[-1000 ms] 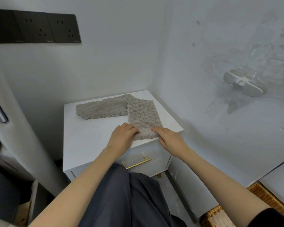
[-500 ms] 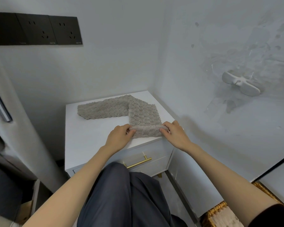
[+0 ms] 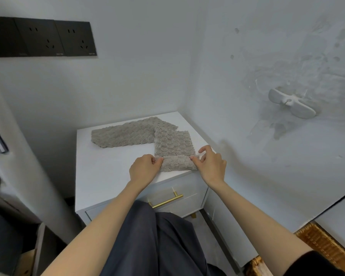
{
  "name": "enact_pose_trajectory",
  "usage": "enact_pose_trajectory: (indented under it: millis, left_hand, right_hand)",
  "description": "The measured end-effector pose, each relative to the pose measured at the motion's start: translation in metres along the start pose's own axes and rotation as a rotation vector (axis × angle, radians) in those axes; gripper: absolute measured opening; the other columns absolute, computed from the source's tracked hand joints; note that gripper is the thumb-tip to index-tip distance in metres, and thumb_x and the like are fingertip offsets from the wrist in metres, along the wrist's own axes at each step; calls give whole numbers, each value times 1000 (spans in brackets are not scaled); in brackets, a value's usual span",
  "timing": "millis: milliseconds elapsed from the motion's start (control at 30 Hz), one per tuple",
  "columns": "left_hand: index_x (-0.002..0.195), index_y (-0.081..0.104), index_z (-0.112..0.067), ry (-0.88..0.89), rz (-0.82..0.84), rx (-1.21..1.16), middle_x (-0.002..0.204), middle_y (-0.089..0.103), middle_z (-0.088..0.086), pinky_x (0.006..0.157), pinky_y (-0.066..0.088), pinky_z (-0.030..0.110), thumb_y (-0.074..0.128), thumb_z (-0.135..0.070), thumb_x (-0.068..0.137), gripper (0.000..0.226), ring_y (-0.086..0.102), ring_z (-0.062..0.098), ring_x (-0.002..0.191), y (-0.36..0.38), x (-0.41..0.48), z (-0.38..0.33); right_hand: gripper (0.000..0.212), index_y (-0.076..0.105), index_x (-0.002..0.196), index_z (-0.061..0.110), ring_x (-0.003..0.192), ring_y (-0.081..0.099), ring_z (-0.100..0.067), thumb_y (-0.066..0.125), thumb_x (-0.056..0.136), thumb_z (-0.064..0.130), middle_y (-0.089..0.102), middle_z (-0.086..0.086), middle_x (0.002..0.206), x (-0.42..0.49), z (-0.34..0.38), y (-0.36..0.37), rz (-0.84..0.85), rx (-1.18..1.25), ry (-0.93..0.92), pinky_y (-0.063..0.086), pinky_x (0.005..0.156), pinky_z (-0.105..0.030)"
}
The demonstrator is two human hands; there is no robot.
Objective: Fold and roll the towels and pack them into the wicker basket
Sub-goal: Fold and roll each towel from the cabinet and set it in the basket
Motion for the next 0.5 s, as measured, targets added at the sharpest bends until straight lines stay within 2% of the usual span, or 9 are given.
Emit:
enact_pose_trajectory:
  millis: [100, 167, 233, 267, 367, 500]
  left_hand:
    - [56, 37, -17, -9, 8, -12, 51, 42, -6, 48, 27, 25, 52, -45, 91, 48, 41, 13, 50, 1, 2, 0]
    - [53, 35, -18, -19, 21, -13, 49, 40, -6, 48, 26, 25, 52, -44, 90, 49, 40, 14, 49, 1, 3, 0]
    - [52, 37, -18, -29, 34, -11, 49, 43, -5, 48, 27, 25, 53, -43, 90, 48, 42, 15, 49, 1, 4, 0]
    - [52, 38, -18, -34, 39, -12, 50, 45, -5, 48, 28, 25, 53, -43, 89, 48, 44, 15, 50, 0, 5, 0]
    - [51, 38, -18, -46, 40, -2, 50, 46, -4, 48, 28, 25, 53, -43, 88, 47, 45, 16, 52, -1, 5, 0]
    - [54, 38, -17, -47, 52, 43, 54, 46, -2, 50, 29, 25, 50, -40, 89, 44, 46, 18, 55, -1, 7, -4]
  right_hand:
    - [18, 64, 106, 17, 104, 53, -22, 61, 89, 16, 63, 2, 107, -8, 15, -3, -154, -5, -247, 35, 91, -36]
    - [26, 68, 109, 7, 107, 59, -28, 60, 86, -2, 66, -6, 113, -17, 29, 2, -120, 10, -507, 41, 99, -44]
    - [30, 66, 116, 4, 115, 58, -27, 59, 88, -3, 65, -9, 121, -29, 40, 14, -11, -31, -686, 37, 107, -48]
    - [32, 63, 121, 3, 121, 55, -26, 57, 90, -2, 62, -10, 126, -34, 42, 21, 43, -64, -720, 33, 111, -49]
    - [39, 53, 133, 1, 133, 44, -30, 50, 94, 0, 52, -12, 138, -42, 41, 32, 152, -101, -699, 25, 115, -49]
    - [40, 51, 134, 0, 132, 45, -31, 52, 95, 3, 50, -15, 140, -36, 28, 27, 168, -205, -765, 29, 114, -46]
Point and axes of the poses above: each hand's wrist, its own x-axis towards the middle knuckle, its own y-axis out of the palm, z = x × y, the point moved 2 cm from there along x, towards the middle knuckle
